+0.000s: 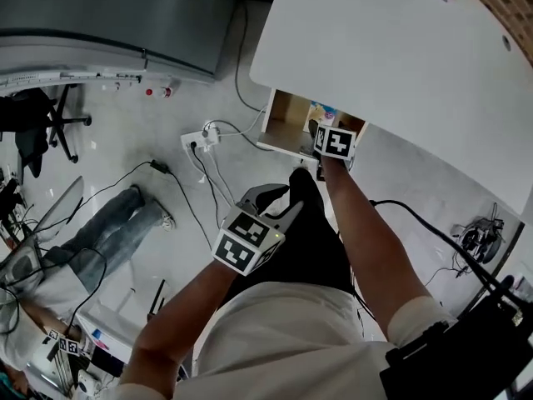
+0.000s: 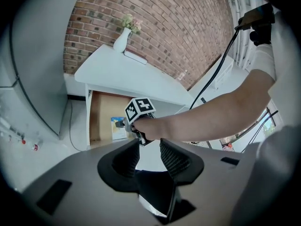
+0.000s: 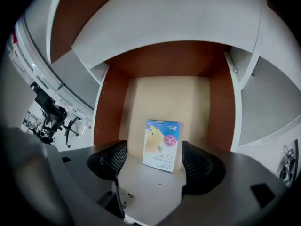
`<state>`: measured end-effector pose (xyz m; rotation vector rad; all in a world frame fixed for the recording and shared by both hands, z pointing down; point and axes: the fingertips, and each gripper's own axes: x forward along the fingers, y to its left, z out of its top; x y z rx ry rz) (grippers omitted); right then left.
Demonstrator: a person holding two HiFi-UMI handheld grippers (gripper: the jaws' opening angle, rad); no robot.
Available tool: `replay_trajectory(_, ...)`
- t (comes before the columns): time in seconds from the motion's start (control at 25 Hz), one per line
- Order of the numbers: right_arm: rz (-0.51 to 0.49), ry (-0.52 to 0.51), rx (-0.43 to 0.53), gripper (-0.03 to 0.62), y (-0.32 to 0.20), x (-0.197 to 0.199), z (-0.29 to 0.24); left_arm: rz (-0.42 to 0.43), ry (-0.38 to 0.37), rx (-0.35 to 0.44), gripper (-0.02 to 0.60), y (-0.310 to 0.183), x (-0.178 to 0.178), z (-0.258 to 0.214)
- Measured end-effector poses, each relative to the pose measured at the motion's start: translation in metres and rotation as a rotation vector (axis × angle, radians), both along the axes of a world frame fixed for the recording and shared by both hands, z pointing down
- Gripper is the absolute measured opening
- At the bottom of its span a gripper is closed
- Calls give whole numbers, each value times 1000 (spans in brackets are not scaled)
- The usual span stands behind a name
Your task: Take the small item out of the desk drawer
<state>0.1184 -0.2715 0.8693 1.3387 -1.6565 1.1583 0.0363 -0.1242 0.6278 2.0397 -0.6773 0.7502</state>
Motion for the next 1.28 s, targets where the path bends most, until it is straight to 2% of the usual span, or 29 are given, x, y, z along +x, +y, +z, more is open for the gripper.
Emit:
replay_trajectory(0.48,15,82,-63,353,-34,-15,56,-61,6,-53,147,3,-26,30)
replay_trajectory(0.72,41,129,-57,354,-21,21,62,-96,-2,-33,147,31,-1,30)
replay_trajectory(1.0,68,201,-27,353,-30,-11,73,-140,-1,-50,147,29,-51,48)
replay_trajectory(1.28,84,184,-29,363,-31,-15,81,-146,9,-64,147,36,-54,53)
